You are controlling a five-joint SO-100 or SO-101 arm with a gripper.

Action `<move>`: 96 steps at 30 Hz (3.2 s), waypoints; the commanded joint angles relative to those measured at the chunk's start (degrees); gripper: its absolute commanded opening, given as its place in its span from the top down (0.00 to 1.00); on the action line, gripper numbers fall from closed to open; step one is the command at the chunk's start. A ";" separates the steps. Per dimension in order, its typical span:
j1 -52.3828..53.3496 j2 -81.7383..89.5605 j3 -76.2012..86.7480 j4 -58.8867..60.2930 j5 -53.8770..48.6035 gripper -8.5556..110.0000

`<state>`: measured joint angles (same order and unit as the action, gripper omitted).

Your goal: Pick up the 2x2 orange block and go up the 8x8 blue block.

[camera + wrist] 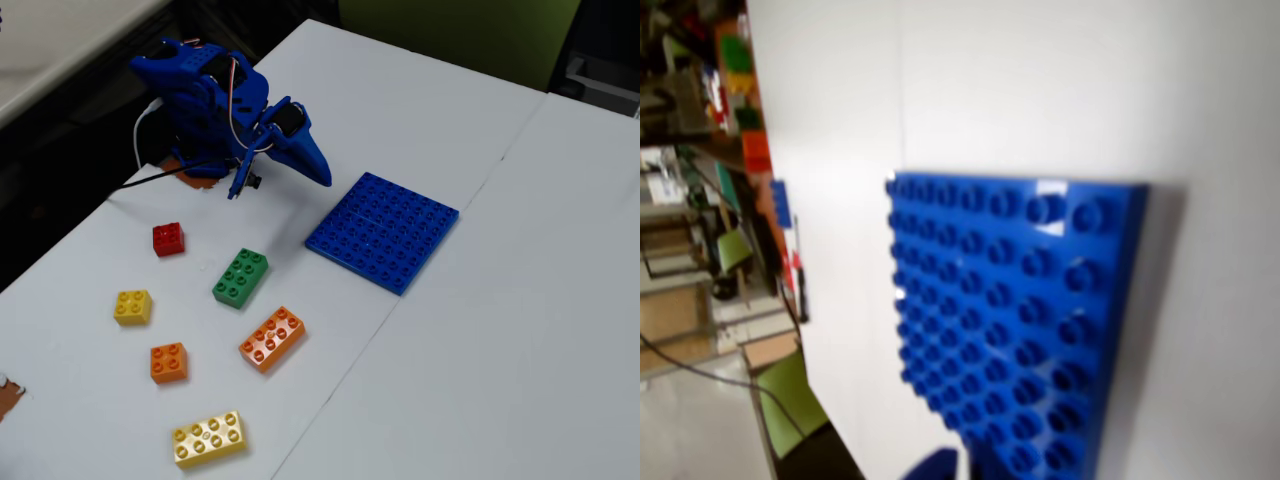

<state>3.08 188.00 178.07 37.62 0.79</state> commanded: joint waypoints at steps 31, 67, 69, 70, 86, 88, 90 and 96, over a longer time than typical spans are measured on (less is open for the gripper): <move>7.56 -55.11 -66.09 17.67 -51.24 0.93; 43.77 -117.25 -129.02 47.81 -97.82 0.86; 45.00 -119.27 -131.31 47.99 -99.23 0.85; 45.53 -120.23 -132.19 47.81 -99.58 0.85; 48.69 -129.55 -138.87 39.64 -99.93 0.84; 49.75 -131.57 -142.65 40.78 -100.46 0.83; 50.54 -132.63 -143.61 40.87 -100.90 0.83; 51.68 -134.21 -143.61 40.52 -103.10 0.82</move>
<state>54.40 52.73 37.27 78.22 -101.07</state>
